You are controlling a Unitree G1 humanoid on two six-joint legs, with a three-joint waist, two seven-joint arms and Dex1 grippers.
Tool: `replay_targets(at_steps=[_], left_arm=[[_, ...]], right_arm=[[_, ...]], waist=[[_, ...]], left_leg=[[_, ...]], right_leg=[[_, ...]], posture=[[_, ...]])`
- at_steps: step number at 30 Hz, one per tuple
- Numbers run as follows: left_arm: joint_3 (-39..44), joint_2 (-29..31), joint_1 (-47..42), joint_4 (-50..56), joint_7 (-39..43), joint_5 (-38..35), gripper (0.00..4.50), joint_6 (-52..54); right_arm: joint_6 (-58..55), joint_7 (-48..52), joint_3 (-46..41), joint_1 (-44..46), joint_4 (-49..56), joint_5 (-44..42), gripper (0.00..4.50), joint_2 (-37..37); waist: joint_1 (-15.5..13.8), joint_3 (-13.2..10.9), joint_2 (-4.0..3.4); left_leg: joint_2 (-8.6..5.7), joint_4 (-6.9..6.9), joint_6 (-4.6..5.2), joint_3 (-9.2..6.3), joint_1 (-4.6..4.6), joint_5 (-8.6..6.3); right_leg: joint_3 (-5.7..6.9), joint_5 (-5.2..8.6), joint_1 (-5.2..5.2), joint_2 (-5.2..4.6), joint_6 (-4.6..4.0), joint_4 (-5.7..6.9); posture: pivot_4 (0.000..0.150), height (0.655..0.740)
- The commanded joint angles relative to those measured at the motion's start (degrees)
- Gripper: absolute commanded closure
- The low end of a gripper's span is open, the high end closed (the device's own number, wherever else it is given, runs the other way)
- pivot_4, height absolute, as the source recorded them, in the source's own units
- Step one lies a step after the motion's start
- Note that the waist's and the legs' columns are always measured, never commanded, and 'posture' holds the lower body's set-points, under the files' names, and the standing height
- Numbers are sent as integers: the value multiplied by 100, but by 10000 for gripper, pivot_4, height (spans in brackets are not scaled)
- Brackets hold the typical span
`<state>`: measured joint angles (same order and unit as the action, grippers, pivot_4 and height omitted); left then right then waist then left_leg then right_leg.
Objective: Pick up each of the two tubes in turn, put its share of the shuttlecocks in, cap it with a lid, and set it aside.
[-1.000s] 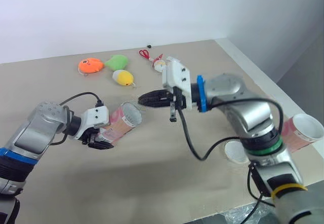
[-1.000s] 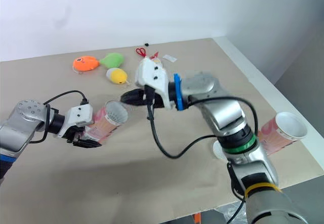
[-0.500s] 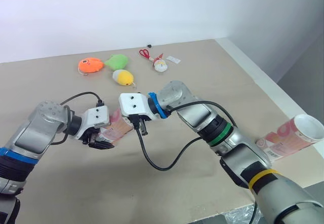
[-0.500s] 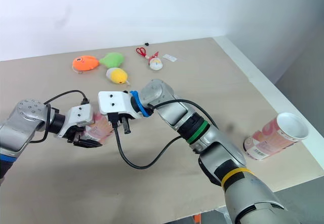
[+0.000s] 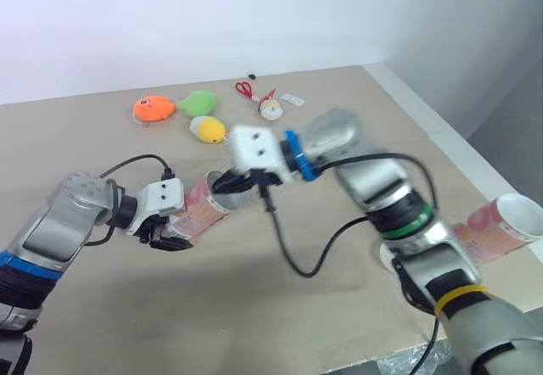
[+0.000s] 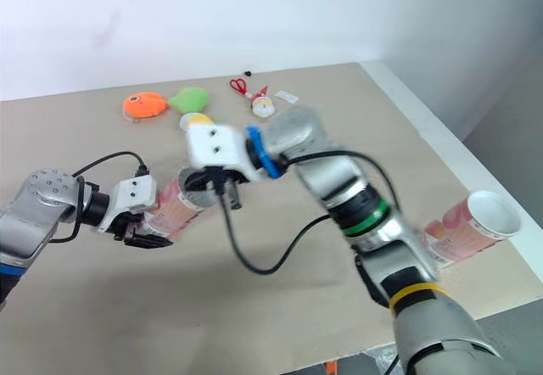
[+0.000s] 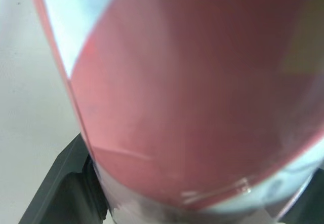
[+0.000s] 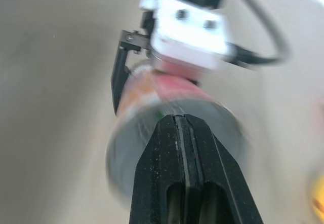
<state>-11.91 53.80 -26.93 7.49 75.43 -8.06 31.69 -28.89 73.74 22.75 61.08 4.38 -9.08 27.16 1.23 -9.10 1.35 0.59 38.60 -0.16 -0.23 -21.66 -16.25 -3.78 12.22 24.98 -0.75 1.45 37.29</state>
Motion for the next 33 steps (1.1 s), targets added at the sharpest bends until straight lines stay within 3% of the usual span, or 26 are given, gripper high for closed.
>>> replay_targets(at_steps=[1,5,8,15,16,19,26,33], left_arm=[[79,-247,57,179,-50,-292,11562,-89],[585,-943,-95,393,-411,-969,11562,79],[736,-1405,-61,429,-796,-1176,11562,-54],[609,-2788,539,134,-1772,-1086,11562,-1058],[564,-2938,636,37,-1859,-1024,11562,-1225],[345,-3319,960,-467,-2114,-723,11562,-1912],[124,-3732,1321,-1316,-2384,-377,11562,-2823],[103,-3848,1487,-1388,-2489,-448,11562,-2871]], right_arm=[[-504,145,-672,-278,742,-518,44777,579],[-1102,272,-1669,-1351,1450,-1188,44777,1702],[-1241,389,-2139,-2303,1726,-1332,36080,2565],[-426,389,-2662,-4153,1331,-806,2423,4026],[-326,385,-2673,-4318,1307,-768,609,4115],[49,300,-2502,-4726,1232,-470,609,4283],[677,-73,-1934,-4557,266,196,609,4047],[872,-102,-1774,-4246,-250,356,609,3846]], waist=[[-5,0,1],[-23,-4,10],[-17,-6,12],[9,-5,11],[9,-6,13],[11,-7,14],[6,-8,15],[10,-5,12]], left_leg=[[-4,0,0,-1,-1,0],[-16,15,1,-16,-54,-1],[-25,27,2,-34,-90,-2],[-29,27,21,-13,-65,-12],[-31,27,21,-11,-61,-12],[-30,28,18,-5,-43,-8],[-31,36,20,17,-13,22],[-29,35,22,37,50,24]], right_leg=[[0,2,0,-5,3,0],[45,7,10,-31,14,-13],[56,-1,34,-45,20,-9],[41,-6,22,-54,24,-16],[39,-6,19,-53,26,-16],[27,-6,10,-42,28,-14],[12,-26,-24,-28,70,-22],[-24,-34,-77,-25,87,-26]], posture=[[1500,7400],[1500,7400],[1500,7400],[1500,7400],[1500,7400],[1500,7400],[1500,7400],[1500,7400]])
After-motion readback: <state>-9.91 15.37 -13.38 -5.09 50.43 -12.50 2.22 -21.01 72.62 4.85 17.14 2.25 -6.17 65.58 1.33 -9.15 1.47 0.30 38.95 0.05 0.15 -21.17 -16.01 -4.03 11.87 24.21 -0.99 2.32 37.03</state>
